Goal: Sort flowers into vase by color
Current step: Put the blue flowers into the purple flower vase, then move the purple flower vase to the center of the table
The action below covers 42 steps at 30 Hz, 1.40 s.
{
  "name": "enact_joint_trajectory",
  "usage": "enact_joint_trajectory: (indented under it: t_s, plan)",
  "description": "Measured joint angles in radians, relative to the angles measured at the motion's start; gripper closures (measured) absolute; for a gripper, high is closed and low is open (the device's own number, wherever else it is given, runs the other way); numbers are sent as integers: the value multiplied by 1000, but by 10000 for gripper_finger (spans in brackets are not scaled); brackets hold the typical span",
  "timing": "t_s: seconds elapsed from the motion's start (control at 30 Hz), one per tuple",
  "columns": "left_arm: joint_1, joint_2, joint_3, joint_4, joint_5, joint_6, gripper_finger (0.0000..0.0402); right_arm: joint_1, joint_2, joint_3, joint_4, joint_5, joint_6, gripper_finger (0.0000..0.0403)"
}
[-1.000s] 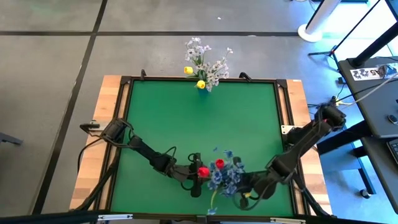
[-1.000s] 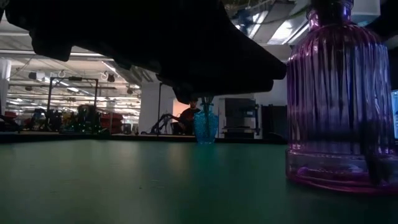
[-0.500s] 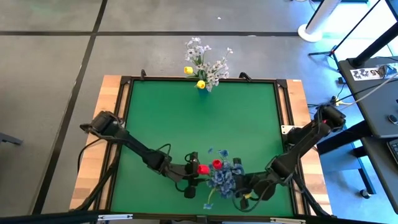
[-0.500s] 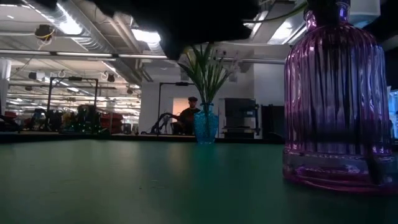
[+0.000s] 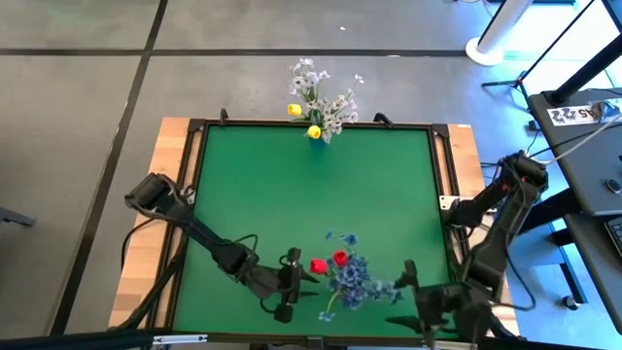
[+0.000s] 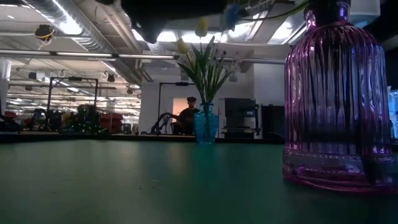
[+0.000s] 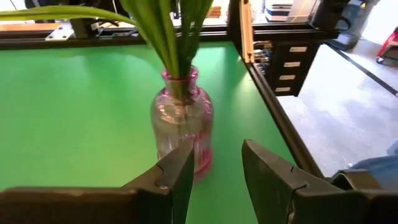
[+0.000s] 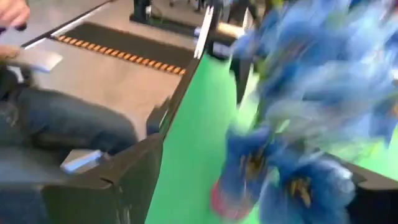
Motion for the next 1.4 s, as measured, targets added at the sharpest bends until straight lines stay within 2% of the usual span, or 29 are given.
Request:
enact_joint_trajectory:
  t_s: [0.17, 0.33, 0.53, 0.67, 0.83, 1.0, 1.1, 1.23, 1.4]
  plan:
    - [-20, 0, 0, 5, -72, -1, 269, 55, 38, 0, -193, -16, 315, 111]
    - [-21, 0, 0, 36, -53, -36, 269, 57, 148, 0, -301, -40, 566, 113]
    - [-33, -18, -1, 5, 30, -80, 269, -11, 345, 0, -155, 36, 683, 113]
    - [-58, -101, -1, -144, 40, -133, 269, -77, 446, 0, 5, 73, 707, 113]
    - [-105, -239, -2, -333, -20, -191, 269, -158, 488, 1, 60, 88, 732, 114]
    - [-139, -378, -90, -350, -40, -190, 269, -225, 492, 0, 59, 90, 714, 114]
    - [-145, -472, -210, -280, -41, -211, 269, -273, 492, 0, 59, 80, 701, 114]
    - [-143, -567, -416, -59, -38, -211, 269, -343, 492, 0, 64, 71, 653, 114]
    - [-139, -576, -627, 276, 6, -180, 269, -450, 492, 0, 112, 48, 552, 114]
